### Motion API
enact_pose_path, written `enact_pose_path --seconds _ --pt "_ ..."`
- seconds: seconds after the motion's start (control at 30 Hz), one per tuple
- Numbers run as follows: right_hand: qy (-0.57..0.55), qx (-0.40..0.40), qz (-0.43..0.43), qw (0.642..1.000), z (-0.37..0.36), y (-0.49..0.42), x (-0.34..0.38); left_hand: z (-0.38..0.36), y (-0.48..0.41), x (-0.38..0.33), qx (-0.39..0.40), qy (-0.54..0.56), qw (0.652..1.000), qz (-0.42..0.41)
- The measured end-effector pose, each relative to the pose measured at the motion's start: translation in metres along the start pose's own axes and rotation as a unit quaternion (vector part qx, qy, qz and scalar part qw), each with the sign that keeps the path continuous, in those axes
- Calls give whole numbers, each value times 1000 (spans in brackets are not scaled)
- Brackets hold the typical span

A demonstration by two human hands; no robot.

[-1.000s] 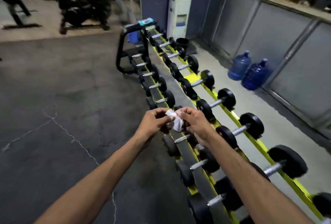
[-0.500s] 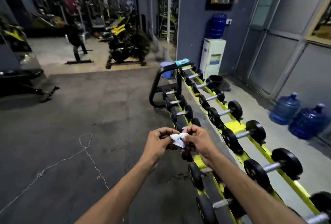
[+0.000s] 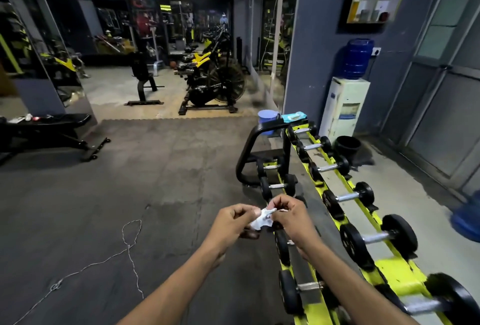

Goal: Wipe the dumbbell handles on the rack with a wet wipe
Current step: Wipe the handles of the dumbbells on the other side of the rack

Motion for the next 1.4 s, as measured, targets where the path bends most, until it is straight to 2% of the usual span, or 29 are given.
enact_pose_path --seconds 0.3,0.4,0.6,0.73,1.1,1.27,1.4 --pt "-62 64 -74 993 -31 -193 -14 54 -189 11 -27 -35 999 -6" --pt "-48 75 -82 993 -45 -269 -9 77 -267 7 -17 -43 999 -27" --pt "-53 39 -77 995 -63 -406 25 116 -415 -9 24 -76 997 -18" --pt "-74 86 -94 989 -75 -482 41 134 -496 -16 35 -93 995 -16" --pt "17 50 -69 996 -67 -751 27 166 -756 16 36 -163 986 -21" --pt "39 75 -68 994 -56 -852 26 165 -875 34 47 -223 973 -22" --pt "62 29 -80 994 -32 -924 15 155 -954 43 68 -226 972 -1"
Point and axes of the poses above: each hand's wrist, its own y-axis away from the middle knuckle, its own z-axis out of the back of the hand, x = y × z, the point moved 7 cm from there along -y, towards the middle knuckle, and after that the axes turned 7 degrees about -z, right-handed, at the moved point
